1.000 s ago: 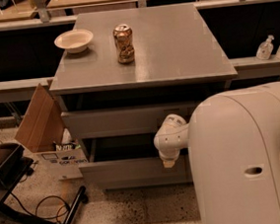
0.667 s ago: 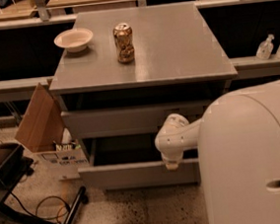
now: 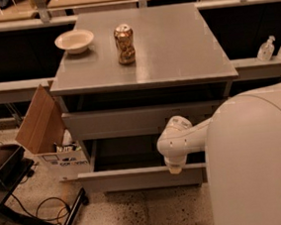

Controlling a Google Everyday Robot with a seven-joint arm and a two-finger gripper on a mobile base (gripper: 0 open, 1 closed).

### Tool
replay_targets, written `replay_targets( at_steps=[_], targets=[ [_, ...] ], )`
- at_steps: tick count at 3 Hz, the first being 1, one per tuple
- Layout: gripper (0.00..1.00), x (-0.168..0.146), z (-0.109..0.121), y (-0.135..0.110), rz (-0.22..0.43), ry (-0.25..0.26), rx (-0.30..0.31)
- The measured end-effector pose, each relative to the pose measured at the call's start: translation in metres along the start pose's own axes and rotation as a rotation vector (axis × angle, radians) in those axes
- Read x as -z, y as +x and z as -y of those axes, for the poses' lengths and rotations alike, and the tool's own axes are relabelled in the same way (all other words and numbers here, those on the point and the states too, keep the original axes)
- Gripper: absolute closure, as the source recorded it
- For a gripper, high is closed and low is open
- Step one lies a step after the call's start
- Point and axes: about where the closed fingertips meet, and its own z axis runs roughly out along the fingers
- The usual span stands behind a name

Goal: Open middle drawer

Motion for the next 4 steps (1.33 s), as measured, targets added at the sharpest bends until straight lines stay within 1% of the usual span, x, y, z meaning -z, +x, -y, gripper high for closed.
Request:
replay_targets(
  at_steps=[1,2,4],
  targets=[
    [1.0,-0.001,-0.0003,0.0,0.0,0.0,0.0],
    [0.74,-0.0018,-0.0012,0.0005,-0.001,-0.002,0.0],
    [0.28,-0.0016,-0.0019,0.001,-0.002,-0.004,0.001]
  ],
)
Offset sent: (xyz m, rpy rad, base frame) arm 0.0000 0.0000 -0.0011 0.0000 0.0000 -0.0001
